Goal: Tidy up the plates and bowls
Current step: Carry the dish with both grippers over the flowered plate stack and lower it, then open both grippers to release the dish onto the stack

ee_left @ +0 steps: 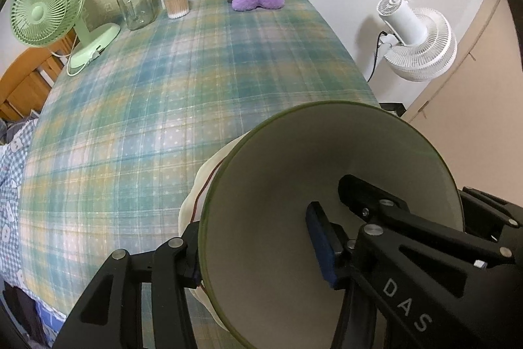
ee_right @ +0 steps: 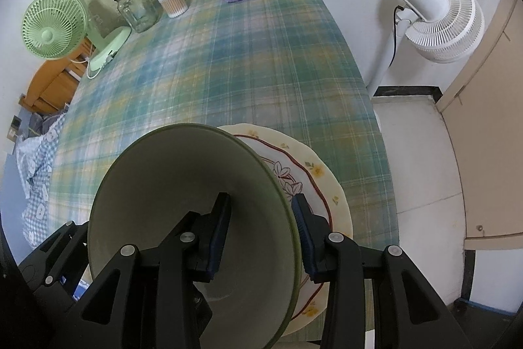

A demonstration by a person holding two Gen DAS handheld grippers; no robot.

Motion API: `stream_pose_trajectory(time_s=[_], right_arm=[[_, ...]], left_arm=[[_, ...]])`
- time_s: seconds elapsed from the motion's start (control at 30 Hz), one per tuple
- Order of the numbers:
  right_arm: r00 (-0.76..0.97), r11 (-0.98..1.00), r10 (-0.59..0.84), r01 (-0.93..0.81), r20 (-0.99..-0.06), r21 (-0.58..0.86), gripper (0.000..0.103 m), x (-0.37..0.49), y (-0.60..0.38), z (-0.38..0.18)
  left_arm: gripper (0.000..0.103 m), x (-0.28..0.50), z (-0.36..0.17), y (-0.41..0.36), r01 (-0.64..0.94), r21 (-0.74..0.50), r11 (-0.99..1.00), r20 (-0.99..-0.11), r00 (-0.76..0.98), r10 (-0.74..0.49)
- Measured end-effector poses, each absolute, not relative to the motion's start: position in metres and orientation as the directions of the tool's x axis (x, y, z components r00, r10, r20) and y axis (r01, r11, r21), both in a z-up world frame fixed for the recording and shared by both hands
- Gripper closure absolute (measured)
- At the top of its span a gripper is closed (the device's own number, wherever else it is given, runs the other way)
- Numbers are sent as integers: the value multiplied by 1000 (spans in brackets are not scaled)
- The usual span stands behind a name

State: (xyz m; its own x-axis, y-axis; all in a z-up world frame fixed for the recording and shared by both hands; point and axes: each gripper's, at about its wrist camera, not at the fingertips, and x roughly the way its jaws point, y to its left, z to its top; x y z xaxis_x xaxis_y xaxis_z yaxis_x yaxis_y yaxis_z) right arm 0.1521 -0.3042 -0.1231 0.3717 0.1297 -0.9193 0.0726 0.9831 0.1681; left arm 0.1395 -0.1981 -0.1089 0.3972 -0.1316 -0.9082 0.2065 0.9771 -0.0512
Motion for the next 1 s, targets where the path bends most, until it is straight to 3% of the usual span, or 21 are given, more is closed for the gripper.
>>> stream_pose_trajectory(time_s=[0.17, 0.2, 0.27, 0.33, 0.57, 0.83, 1.0], right_arm=[[375, 987, 126, 48, -919, 155, 57, 150, -305, -122], [379, 988, 123, 43, -917, 151, 54, 149, -305, -121], [404, 991, 100, 39, -910, 126, 35, 146, -304, -117], [433, 993, 83, 39, -898, 110, 30, 142, -305, -110], [488, 996, 42, 44, -872, 73, 28, 132, -303, -87], [556, 997, -14, 71, -831, 31, 28, 119, -291, -52], [597, 995, -42, 99, -801, 21, 28, 110, -270, -30]], left_arm=[[34, 138, -108, -193, 184, -38, 982, -902, 416, -113], [34, 138, -107, -192, 178, -39, 983, -898, 425, -113], [32, 136, -104, -191, 173, -39, 984, -894, 434, -111], [30, 135, -99, -190, 170, -27, 985, -885, 455, -103], [25, 125, -76, -184, 174, 1, 985, -851, 517, -91], [10, 111, -41, -161, 184, 29, 983, -772, 629, -95], [8, 105, -23, -138, 194, 34, 980, -729, 676, -108]])
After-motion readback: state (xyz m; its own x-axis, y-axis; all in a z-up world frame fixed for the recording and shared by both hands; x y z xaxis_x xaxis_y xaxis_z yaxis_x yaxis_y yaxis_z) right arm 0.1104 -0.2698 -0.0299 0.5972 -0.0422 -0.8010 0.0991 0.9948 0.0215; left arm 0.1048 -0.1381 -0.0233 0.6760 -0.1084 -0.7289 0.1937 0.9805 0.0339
